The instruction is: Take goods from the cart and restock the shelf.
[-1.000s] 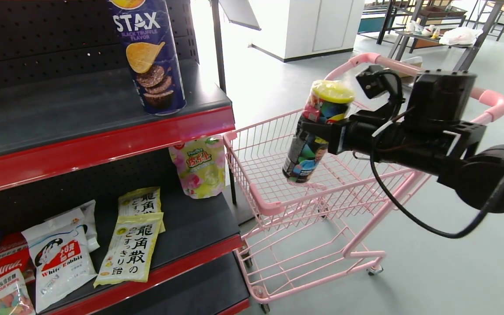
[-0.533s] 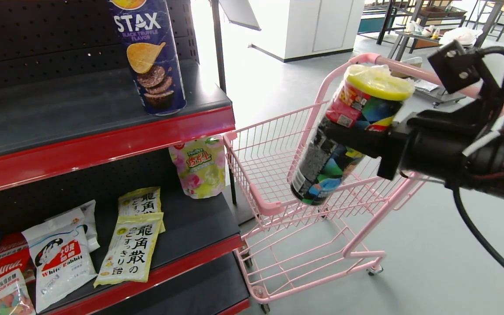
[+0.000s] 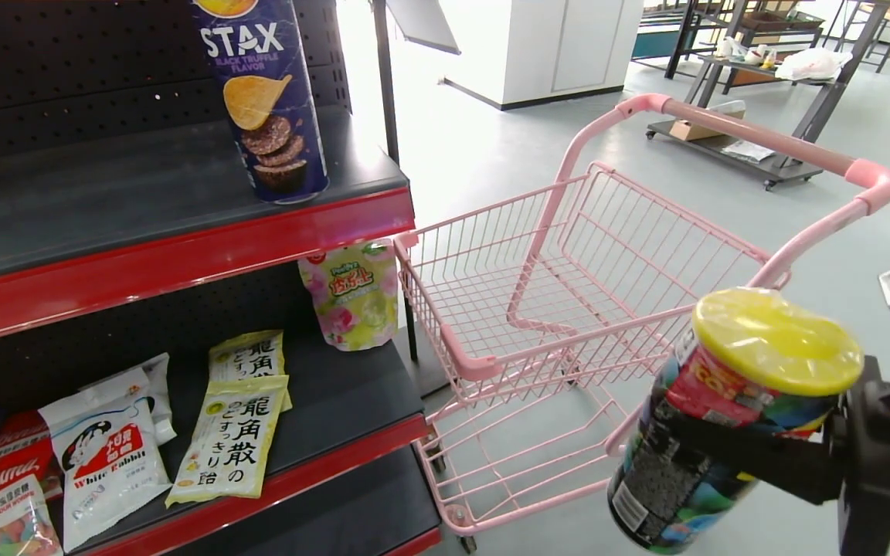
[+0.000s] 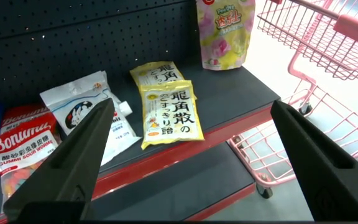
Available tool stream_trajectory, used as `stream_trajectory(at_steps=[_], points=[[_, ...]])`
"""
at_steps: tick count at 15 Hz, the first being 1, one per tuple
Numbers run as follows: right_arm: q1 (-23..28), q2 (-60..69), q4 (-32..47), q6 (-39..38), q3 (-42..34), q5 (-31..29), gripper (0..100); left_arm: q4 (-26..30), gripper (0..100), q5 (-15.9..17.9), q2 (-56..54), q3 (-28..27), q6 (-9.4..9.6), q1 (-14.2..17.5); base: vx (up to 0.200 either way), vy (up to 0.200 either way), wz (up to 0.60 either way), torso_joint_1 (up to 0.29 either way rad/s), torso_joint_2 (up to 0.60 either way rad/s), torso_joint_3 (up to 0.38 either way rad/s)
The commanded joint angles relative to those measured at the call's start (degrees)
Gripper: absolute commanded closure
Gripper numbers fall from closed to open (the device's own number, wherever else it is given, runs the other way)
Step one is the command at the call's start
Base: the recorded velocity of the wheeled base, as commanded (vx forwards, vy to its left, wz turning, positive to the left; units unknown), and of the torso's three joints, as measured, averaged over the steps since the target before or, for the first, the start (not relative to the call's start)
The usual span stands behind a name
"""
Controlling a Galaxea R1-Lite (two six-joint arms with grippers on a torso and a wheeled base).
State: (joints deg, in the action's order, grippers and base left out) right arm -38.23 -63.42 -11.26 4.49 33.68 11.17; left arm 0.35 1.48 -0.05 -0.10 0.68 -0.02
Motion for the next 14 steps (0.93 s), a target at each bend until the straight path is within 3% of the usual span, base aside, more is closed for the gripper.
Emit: stream_trajectory(at_steps=[1,8,10,14], points=[[-2.9,3.8,1.1,0.3,-1.8,-0.3,100,0.0,0,0.0,0.0,0.0,0.02,0.0,0.0,0.0,0.0,0.0,0.0,0.0],[-3.3,0.5,0.5,0.2,-1.3,0.4,100,0.0,0,0.0,0.0,0.0,0.02,0.0,0.0,0.0,0.0,0.0,0.0,0.0],[0.9,-2.8,-1.9,0.2,1.3,0.6,100,0.0,0,0.0,0.0,0.0,0.02,0.0,0.0,0.0,0.0,0.0,0.0,0.0],[4.5,-4.3,-3.0,0.1,3.3,0.6,100,0.0,0,0.0,0.0,0.0,0.02,0.0,0.0,0.0,0.0,0.0,0.0,0.0]])
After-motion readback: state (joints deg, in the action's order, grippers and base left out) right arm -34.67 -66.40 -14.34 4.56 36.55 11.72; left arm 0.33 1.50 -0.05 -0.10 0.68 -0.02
